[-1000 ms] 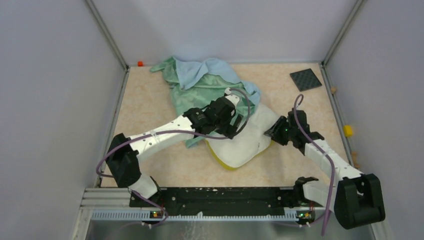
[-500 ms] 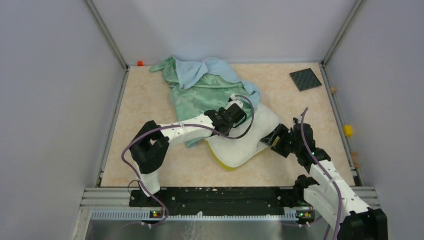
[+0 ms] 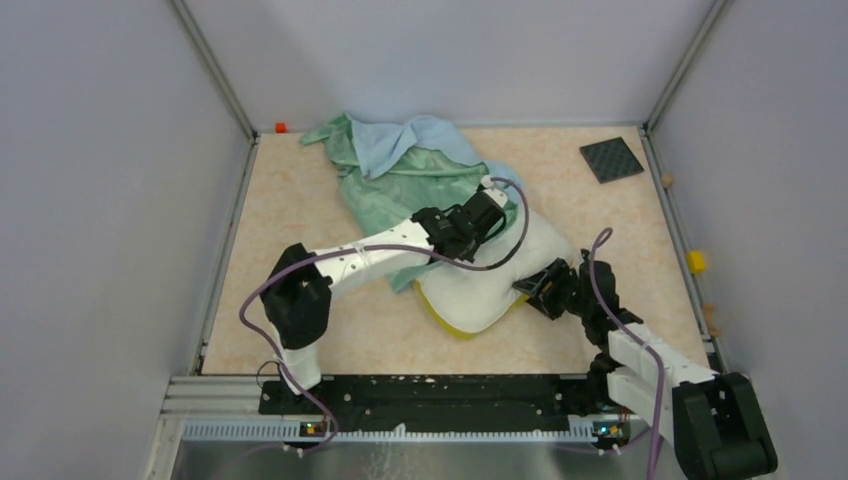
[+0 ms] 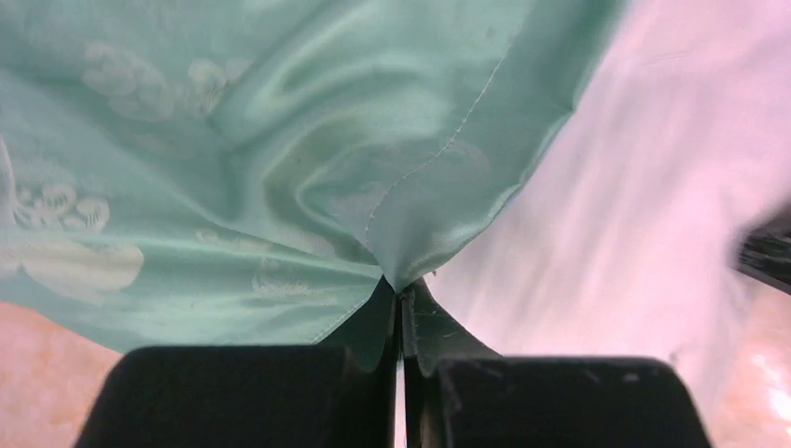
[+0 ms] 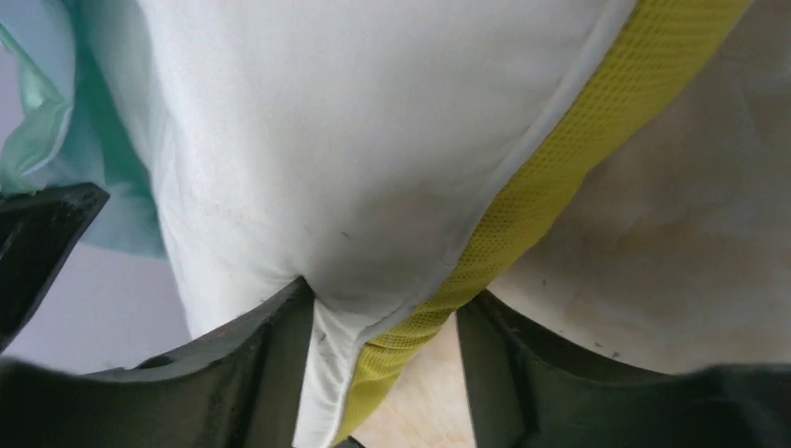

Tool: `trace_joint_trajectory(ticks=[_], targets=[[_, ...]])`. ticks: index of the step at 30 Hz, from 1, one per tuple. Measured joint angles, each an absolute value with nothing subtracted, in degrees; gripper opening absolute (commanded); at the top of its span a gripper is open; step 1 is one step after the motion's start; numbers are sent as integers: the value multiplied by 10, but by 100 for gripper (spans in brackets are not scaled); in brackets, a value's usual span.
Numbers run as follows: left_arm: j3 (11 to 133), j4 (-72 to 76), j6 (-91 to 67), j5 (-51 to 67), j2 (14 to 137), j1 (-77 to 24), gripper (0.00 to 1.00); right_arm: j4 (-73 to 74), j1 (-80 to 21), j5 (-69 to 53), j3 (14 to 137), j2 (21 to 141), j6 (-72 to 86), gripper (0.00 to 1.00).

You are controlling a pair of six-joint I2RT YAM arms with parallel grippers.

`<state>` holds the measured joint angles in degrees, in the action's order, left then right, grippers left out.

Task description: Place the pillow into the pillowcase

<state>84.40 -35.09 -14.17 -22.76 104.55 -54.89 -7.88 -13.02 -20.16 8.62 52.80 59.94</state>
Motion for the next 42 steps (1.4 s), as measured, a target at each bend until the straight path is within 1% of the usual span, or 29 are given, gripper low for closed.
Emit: trace_joint_trajectory(ticks=[2,3,7,11,17,23,27,31,34,35,37,40,42], targets=[[882,-364,-134,-205,1046,-559,0,-91,-130,-191,90,529,604,8],[901,-372,-133,-195,1046,-564,0,-91,-130,-187,95,529,602,0],[991,-391,-127,-144,1045,-577,0,-50,-130,-159,161,532,592,0],[1080,-413,-119,-96,1047,-592,0,38,-130,-130,288,529,554,0],[1275,-415,-128,23,1070,-607,0,192,-130,-79,547,529,479,0],[1362,-304,-167,110,1072,-613,0,305,-130,-32,811,561,410,0],[1397,-241,-184,125,1072,-616,0,388,-130,-8,981,610,368,0],[1398,-193,-206,108,1065,-609,0,473,-130,4,1150,680,334,0],[1341,-185,-255,100,1025,-568,0,519,-132,-4,1269,747,319,0],[1319,-184,-272,105,1011,-545,0,519,-139,-4,1284,763,315,0],[1245,-183,-308,114,968,-475,0,509,-172,9,1269,780,309,0],[1131,-189,-340,123,919,-398,0,479,-234,28,1181,797,304,0],[1038,-195,-353,130,889,-367,0,461,-267,43,1138,826,302,0]])
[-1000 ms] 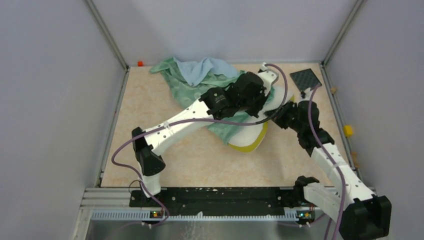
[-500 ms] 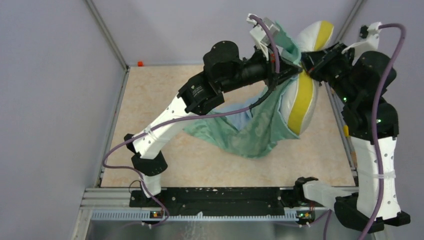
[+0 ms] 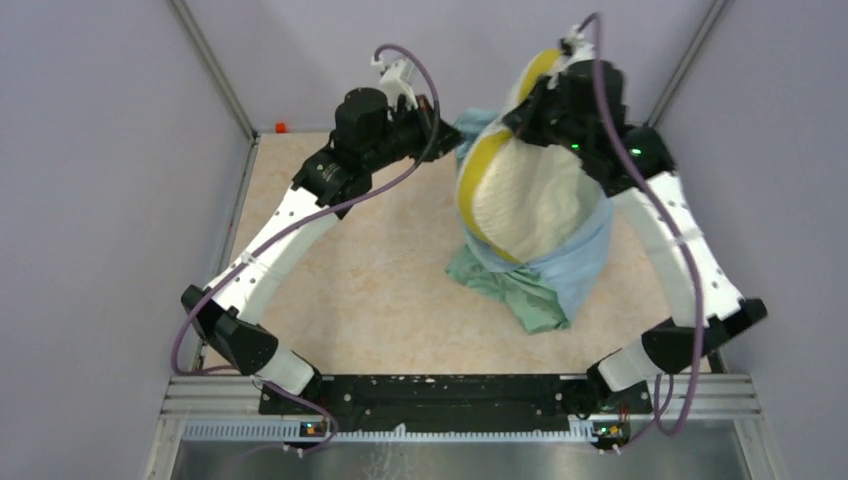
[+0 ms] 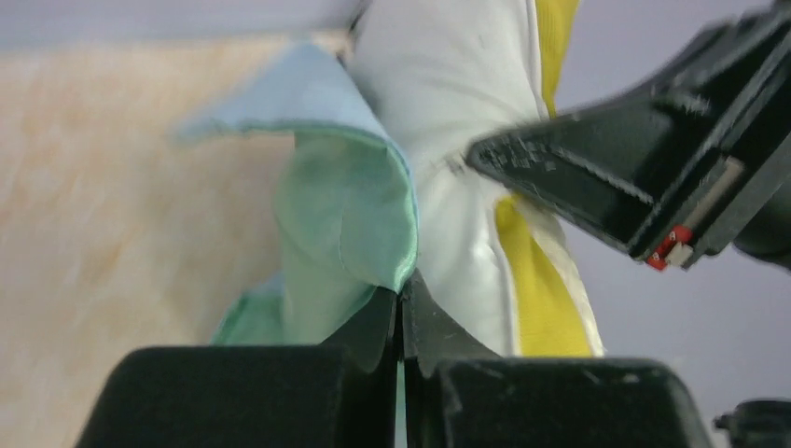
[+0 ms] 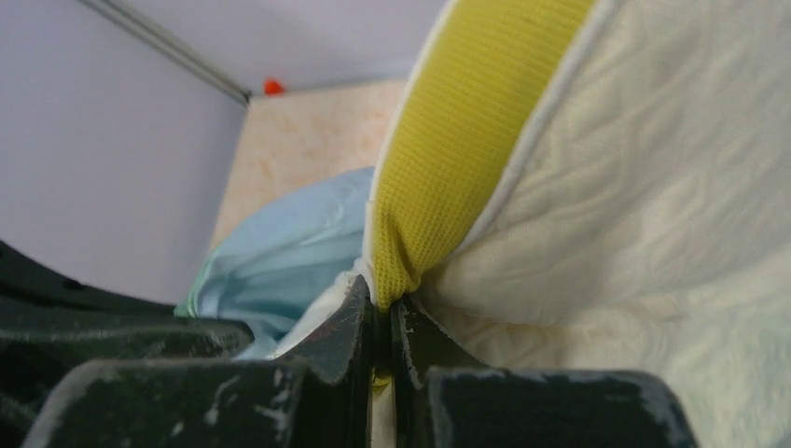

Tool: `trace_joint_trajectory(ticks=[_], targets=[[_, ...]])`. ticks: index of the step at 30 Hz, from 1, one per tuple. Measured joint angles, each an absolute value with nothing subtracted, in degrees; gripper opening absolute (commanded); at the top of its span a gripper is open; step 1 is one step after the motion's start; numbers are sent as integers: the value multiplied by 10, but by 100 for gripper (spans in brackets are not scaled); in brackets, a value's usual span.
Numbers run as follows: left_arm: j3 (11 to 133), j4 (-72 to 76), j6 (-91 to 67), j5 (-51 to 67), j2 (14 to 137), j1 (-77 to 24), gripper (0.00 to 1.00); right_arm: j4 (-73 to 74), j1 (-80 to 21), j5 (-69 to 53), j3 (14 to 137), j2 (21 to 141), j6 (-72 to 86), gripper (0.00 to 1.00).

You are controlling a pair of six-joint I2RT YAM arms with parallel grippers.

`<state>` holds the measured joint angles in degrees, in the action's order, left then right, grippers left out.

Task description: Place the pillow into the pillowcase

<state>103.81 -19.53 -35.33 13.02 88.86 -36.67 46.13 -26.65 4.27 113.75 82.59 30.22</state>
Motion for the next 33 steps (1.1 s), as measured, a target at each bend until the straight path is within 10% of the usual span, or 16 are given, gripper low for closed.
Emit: trace_joint_trajectory(ticks=[5,13,22,33], targets=[[841,-196,-361,167,837,-307,0,406,-341,57,1056,935,306,0],[659,-190,-358,183,793,-266,0,444,-409,73,1124,1040,286,71],[494,-175,-389,153,747,-250,0,470,-411,153,1114,946,251,72],[413,-136,-420,142,731,-248,0,479,-417,251,781,908,229,76]])
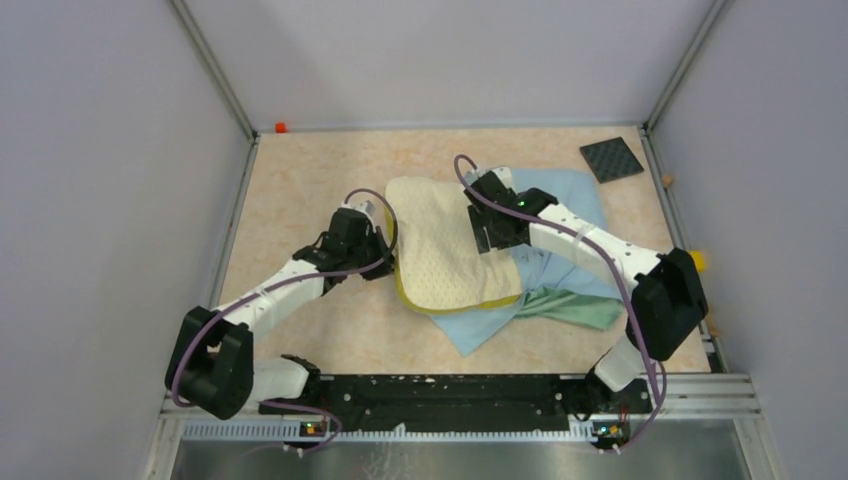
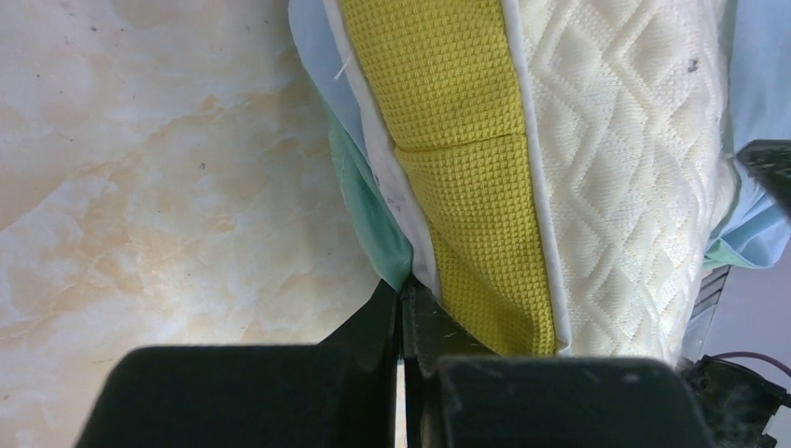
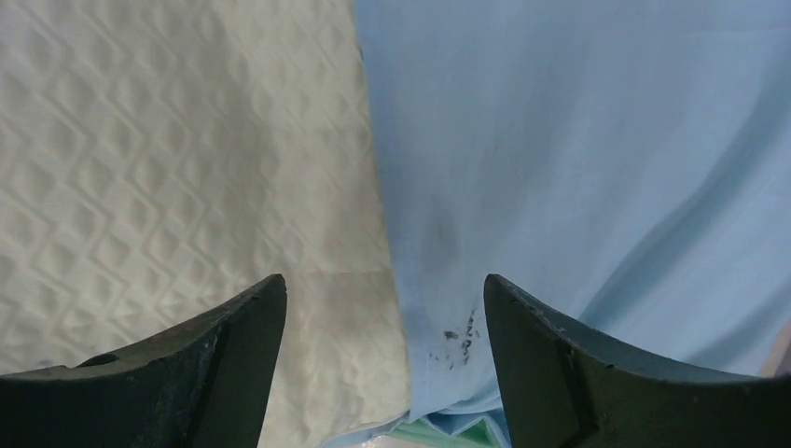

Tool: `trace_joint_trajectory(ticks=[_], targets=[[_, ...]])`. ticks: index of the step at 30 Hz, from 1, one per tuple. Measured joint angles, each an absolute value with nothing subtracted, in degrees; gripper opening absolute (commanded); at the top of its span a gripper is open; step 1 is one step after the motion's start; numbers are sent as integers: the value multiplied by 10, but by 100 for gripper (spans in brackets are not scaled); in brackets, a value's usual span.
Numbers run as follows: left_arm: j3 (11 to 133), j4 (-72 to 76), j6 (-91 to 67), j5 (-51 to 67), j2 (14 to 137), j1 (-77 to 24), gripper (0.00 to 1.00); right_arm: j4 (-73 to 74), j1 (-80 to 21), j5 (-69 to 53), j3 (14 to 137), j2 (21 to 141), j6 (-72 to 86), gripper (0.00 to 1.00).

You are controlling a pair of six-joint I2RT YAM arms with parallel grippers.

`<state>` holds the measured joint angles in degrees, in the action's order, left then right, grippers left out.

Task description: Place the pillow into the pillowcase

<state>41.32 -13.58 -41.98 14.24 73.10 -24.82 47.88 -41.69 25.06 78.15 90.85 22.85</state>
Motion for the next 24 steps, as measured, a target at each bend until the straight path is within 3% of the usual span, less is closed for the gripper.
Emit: trace_joint_trajectory(ticks=[6,12,19,24], targets=[[410,-130,-423,143,731,-248,0,478,-418,284,738,920,219,75],[410,-130,-423,143,729,-248,0,461,-418,309,735,936,211,57],[410,-130,-423,143,722,-248,0,454,-413,316,735,962,205,67],[410,-131,-423,143,721,-248,0,440,-403,313,725,962,206,52]])
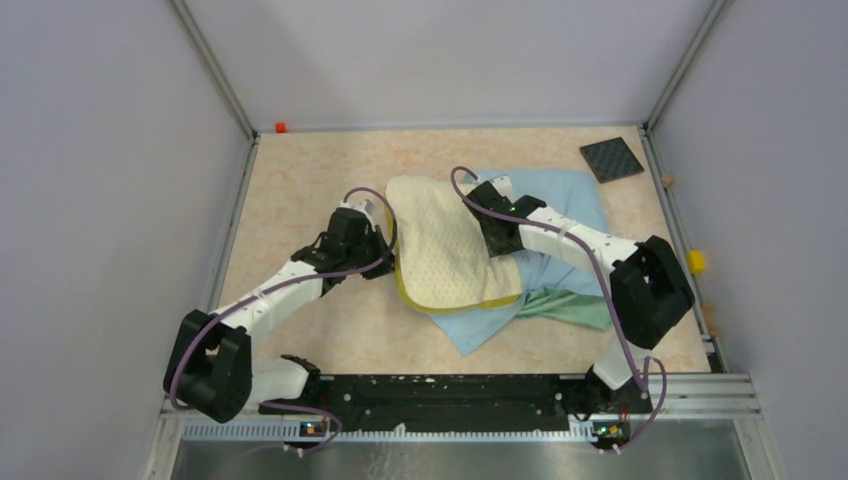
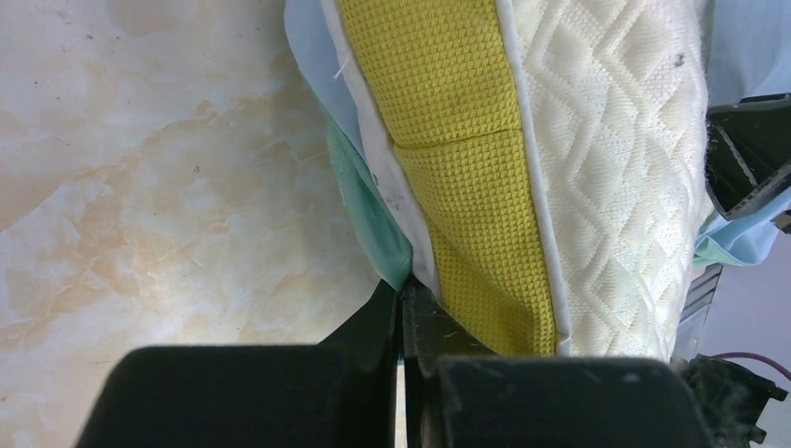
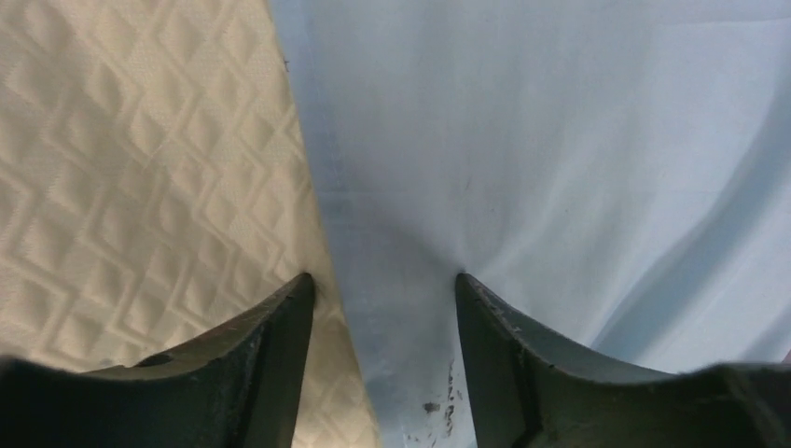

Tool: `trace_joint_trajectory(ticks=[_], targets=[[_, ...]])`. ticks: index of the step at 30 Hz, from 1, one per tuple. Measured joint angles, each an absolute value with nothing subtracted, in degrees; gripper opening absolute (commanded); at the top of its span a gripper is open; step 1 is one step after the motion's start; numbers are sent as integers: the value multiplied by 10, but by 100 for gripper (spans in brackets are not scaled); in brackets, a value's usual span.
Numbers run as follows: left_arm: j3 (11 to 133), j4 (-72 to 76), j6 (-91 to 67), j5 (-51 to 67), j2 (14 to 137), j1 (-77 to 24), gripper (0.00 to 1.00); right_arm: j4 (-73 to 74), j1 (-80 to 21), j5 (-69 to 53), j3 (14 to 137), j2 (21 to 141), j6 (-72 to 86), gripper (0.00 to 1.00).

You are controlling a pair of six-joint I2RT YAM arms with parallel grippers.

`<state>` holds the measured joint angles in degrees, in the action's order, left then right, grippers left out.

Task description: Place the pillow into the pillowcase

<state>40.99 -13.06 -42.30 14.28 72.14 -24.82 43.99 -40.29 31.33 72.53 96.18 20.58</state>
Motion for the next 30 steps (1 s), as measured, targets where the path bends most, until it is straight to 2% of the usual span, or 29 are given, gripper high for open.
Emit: trace_joint_trajectory(ticks=[3,6,10,13,21,30], targets=[[410,-131,-423,143,721,-248,0,426,-391,310,705,962,209,41],[411,-132,-421,143,721,-248,0,421,-381,306,697,960,212,24],[420,-139,-419,143,721,-248,0,428,-373,299,706,948,216,15],[438,-151,-414,140,720,-248,0,446,-372,298,734,942,214,0],[539,-202,-384,137,698,-248,0,522,-366,282,892,921,207,0],[811,-197,-351,152,692,-248,0,572,-359,194,1150,911,206,0]])
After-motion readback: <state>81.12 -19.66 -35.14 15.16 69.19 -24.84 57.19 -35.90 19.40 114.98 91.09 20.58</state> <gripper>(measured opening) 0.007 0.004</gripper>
